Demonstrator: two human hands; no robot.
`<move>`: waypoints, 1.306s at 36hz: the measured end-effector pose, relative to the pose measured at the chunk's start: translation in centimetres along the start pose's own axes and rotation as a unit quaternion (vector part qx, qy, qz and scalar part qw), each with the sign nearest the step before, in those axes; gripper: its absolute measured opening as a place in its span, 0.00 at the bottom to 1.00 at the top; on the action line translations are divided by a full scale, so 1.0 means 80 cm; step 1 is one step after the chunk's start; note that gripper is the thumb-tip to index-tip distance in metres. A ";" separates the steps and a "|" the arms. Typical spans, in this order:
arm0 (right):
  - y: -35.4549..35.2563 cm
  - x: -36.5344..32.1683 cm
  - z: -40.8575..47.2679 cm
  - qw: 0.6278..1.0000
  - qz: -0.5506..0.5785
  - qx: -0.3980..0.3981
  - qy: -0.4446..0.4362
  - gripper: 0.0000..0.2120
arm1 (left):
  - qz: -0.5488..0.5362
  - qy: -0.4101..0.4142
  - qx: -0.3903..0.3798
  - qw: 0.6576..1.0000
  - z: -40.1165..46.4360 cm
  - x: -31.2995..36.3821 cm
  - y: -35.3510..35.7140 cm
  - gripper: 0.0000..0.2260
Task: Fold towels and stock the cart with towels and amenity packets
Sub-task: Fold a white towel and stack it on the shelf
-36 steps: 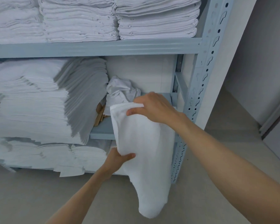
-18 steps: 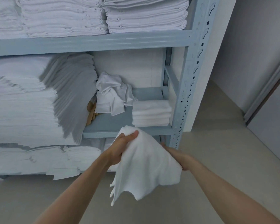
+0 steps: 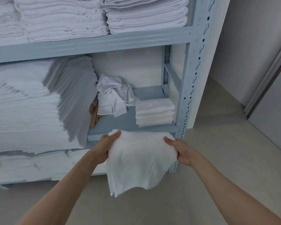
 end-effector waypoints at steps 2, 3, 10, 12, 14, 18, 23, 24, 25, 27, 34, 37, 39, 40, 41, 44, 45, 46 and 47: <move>0.004 -0.019 0.002 0.993 -0.109 0.021 -0.030 0.23 | 0.002 0.007 0.032 0.999 0.003 0.005 -0.013 0.16; 0.007 -0.028 0.003 0.986 -0.154 0.032 -0.051 0.20 | 0.002 0.005 0.055 0.998 0.006 0.005 -0.020 0.16; 0.022 -0.055 0.010 0.967 -0.208 0.095 -0.114 0.27 | 0.060 0.039 0.143 0.987 0.014 0.018 -0.048 0.36; 0.023 -0.057 0.010 0.970 -0.199 0.086 -0.111 0.27 | 0.106 0.065 0.117 0.985 0.009 0.024 -0.045 0.33; 0.024 -0.058 0.011 0.975 -0.183 0.073 -0.107 0.25 | 0.175 0.092 0.073 0.978 0.004 0.027 -0.036 0.27; 0.036 -0.062 0.011 0.969 -0.222 0.017 -0.103 0.26 | 0.288 0.130 0.041 0.948 -0.001 0.028 -0.017 0.25; 0.052 -0.067 0.011 0.946 -0.306 -0.037 -0.103 0.35 | 0.403 0.155 0.103 0.896 0.005 0.025 -0.004 0.30; 0.056 -0.068 0.011 0.940 -0.323 -0.042 -0.104 0.37 | 0.420 0.163 0.120 0.885 0.006 0.025 -0.004 0.30; 0.059 -0.069 0.011 0.931 -0.346 -0.043 -0.105 0.38 | 0.432 0.170 0.135 0.875 0.007 0.025 -0.004 0.30; 0.064 -0.071 0.013 0.902 -0.416 -0.043 -0.104 0.39 | 0.450 0.191 0.156 0.858 0.007 0.027 -0.002 0.29; 0.078 -0.085 0.020 0.776 -0.603 -0.018 -0.182 0.17 | 0.487 0.252 0.224 0.806 0.006 0.044 -0.005 0.18; 0.078 -0.097 0.021 0.722 -0.662 -0.010 -0.202 0.15 | 0.528 0.247 0.238 0.777 0.002 0.055 -0.013 0.18; 0.075 -0.107 0.023 0.712 -0.676 -0.025 -0.189 0.15 | 0.514 0.237 0.194 0.801 -0.002 0.061 -0.017 0.15; 0.073 -0.111 0.024 0.723 -0.666 -0.037 -0.179 0.15 | 0.486 0.232 0.163 0.827 -0.005 0.065 -0.018 0.13; 0.070 -0.117 0.024 0.743 -0.646 -0.046 -0.171 0.14 | 0.453 0.227 0.134 0.851 -0.011 0.069 -0.020 0.11; 0.060 -0.144 0.019 0.848 -0.503 -0.045 -0.163 0.10 | 0.335 0.200 0.057 0.919 -0.030 0.091 -0.030 0.13; 0.060 -0.154 0.017 0.887 -0.426 -0.046 -0.169 0.11 | 0.274 0.191 0.021 0.942 -0.038 0.099 -0.033 0.15; 0.059 -0.164 0.014 0.925 -0.334 -0.047 -0.174 0.15 | 0.209 0.183 -0.011 0.960 -0.046 0.107 -0.036 0.17; 0.058 -0.170 0.014 0.959 -0.220 -0.049 -0.171 0.21 | 0.147 0.177 -0.038 0.972 -0.053 0.116 -0.039 0.19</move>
Point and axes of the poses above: each hand's wrist, its own z-axis towards the middle knuckle, its own y-axis out of the palm, x = y × z, the point moved 8 cm from there along z, towards the middle knuckle, and after that the axes turned 15 degrees about -y, right-handed, at the moved point
